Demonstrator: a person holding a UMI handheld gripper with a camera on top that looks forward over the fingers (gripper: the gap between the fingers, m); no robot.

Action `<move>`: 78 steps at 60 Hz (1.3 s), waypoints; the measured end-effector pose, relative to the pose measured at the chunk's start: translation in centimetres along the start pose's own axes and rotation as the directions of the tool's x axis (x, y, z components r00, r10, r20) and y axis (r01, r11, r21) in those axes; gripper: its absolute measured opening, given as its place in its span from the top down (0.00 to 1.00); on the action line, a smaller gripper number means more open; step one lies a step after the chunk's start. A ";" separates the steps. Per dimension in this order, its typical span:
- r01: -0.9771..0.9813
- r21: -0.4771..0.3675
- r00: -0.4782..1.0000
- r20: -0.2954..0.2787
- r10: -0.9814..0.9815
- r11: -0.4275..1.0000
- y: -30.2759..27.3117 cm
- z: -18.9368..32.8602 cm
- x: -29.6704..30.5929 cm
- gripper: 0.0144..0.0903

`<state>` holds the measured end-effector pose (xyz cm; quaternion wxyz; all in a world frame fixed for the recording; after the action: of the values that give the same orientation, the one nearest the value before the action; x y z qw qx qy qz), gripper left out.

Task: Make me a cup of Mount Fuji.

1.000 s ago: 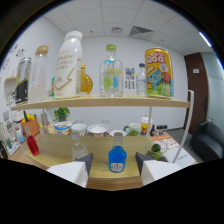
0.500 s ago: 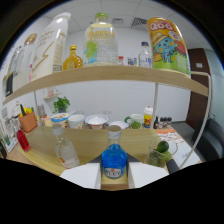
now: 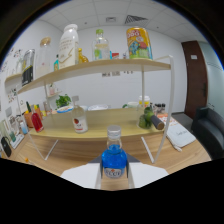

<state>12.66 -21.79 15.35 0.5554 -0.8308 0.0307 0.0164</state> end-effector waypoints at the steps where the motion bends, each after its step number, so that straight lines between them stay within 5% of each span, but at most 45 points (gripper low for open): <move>1: 0.001 -0.009 1.000 -0.002 -0.001 1.000 0.7 0.0 0.0 0.72; 11: 0.080 -0.050 0.996 -0.038 -0.082 0.996 4.0 0.3 0.0 0.72; 22: 0.418 -0.079 0.900 -0.099 -0.425 0.905 2.8 0.9 0.4 0.72; 42: 0.936 -0.201 0.269 -0.127 -0.955 0.290 1.1 2.6 0.8 0.72; 63: 0.911 -0.210 -0.374 -0.056 -0.926 -0.356 2.5 3.8 -0.8 0.72; 78: 0.932 -0.203 -0.322 -0.071 -0.944 -0.302 1.9 3.2 -0.7 0.72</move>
<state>11.82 -19.58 12.40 0.3078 -0.5266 -0.5950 -0.5234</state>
